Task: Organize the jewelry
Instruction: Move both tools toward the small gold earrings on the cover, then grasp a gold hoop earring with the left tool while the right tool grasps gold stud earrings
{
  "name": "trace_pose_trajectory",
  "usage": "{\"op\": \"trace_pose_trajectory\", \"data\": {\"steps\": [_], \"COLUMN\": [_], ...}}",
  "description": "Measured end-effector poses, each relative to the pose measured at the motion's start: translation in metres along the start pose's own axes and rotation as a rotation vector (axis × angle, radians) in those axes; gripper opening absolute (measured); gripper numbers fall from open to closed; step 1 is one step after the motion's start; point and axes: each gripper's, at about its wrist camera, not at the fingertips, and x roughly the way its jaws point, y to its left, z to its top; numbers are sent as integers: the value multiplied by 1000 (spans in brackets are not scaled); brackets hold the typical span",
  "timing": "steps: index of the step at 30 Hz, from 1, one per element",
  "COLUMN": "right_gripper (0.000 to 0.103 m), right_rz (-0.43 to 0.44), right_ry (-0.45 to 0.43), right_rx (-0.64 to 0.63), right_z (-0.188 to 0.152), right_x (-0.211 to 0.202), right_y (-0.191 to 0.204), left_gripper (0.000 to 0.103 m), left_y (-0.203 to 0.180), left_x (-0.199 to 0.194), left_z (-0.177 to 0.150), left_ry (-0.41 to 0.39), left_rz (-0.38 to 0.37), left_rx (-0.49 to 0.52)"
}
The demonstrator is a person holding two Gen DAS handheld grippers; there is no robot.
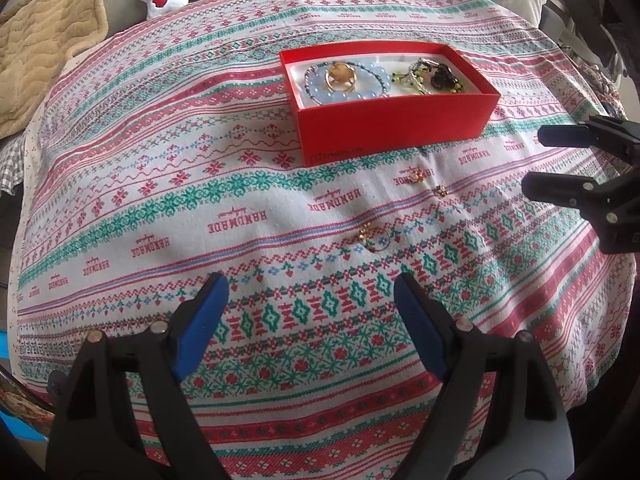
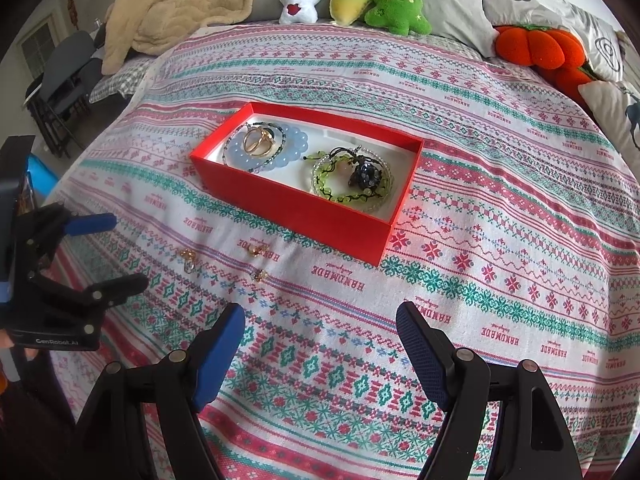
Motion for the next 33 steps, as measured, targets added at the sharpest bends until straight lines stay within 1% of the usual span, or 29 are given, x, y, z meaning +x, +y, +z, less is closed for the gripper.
{"op": "trace_pose_trajectory", "data": {"steps": [4,7,8,9,10,12,13,18,21,23,25,26,28,33], "right_gripper": [79,79,79,79,79,79,79,79,79,79,79,79,79,79], "right_rz": [-5,-8,-10,-13,-17,-23,-24,-24,-25,-26,-28,-29,-30,7], "right_ry": [14,29,34,37,41,45,48,65,70,76,81,83,84,71], "right_rx": [-19,-38,-46,-53,-61,-72,-75,-78,-79,-79,-79,-78,-75,-58], "right_z": [-3,-5,-6,-7,-7,-8,-8,-11,-11,-12,-12,-12,-11,-8], "right_x": [5,10,12,13,15,17,18,25,27,29,31,32,33,36], "right_y": [5,9,11,13,15,18,18,20,19,19,18,17,16,13], "left_gripper": [85,84,83,76,68,59,57,54,51,46,35,33,24,24], "left_y": [0,0,0,-1,-3,-7,-10,-25,-27,-27,-27,-27,-28,-31], "left_x": [3,6,7,9,10,15,18,27,32,34,36,38,39,39], "left_z": [-3,-4,-5,-4,-4,-3,-1,6,11,15,18,20,23,26], "left_ry": [6,8,8,7,26,20,15,-9,-10,-11,-10,-7,-3,7], "left_rz": [-30,-86,-104,-127,-149,-192,-207,-191,-172,-162,-147,-140,-131,-121], "left_rx": [3,-20,-27,-32,-61,-54,-42,38,48,41,38,38,37,37]}}
